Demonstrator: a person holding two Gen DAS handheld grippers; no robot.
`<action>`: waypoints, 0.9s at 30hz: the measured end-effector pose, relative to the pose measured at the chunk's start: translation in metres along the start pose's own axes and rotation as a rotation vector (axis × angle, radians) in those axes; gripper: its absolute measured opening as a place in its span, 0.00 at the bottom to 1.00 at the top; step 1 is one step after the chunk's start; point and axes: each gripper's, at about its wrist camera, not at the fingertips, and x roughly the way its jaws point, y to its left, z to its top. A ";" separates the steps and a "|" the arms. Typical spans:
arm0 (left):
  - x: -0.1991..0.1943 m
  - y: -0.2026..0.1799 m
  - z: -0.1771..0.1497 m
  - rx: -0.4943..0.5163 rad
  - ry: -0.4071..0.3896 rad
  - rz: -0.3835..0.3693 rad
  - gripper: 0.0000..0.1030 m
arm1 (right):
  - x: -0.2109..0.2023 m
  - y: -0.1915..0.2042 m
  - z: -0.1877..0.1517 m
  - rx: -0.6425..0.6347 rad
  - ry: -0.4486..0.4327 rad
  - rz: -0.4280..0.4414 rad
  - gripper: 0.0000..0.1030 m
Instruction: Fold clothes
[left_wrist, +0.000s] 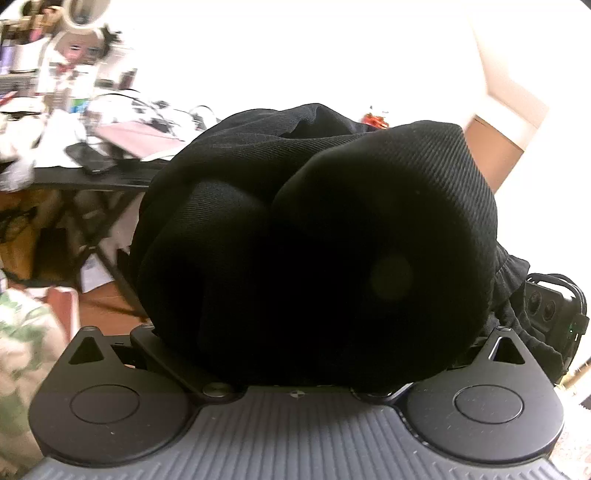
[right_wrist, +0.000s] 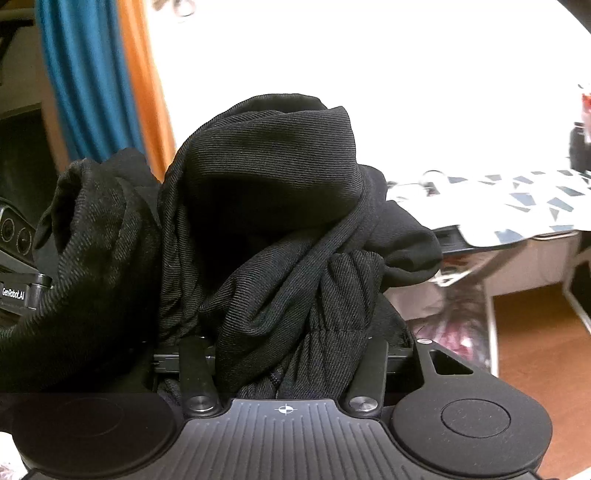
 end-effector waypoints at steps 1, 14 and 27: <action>0.009 -0.002 0.004 0.009 0.011 -0.014 1.00 | -0.001 -0.008 0.002 0.009 -0.004 -0.014 0.43; 0.153 0.034 0.114 0.089 0.084 -0.162 1.00 | 0.076 -0.127 0.088 0.070 -0.045 -0.166 0.43; 0.299 0.043 0.209 0.169 0.182 -0.266 1.00 | 0.140 -0.239 0.139 0.179 -0.092 -0.276 0.43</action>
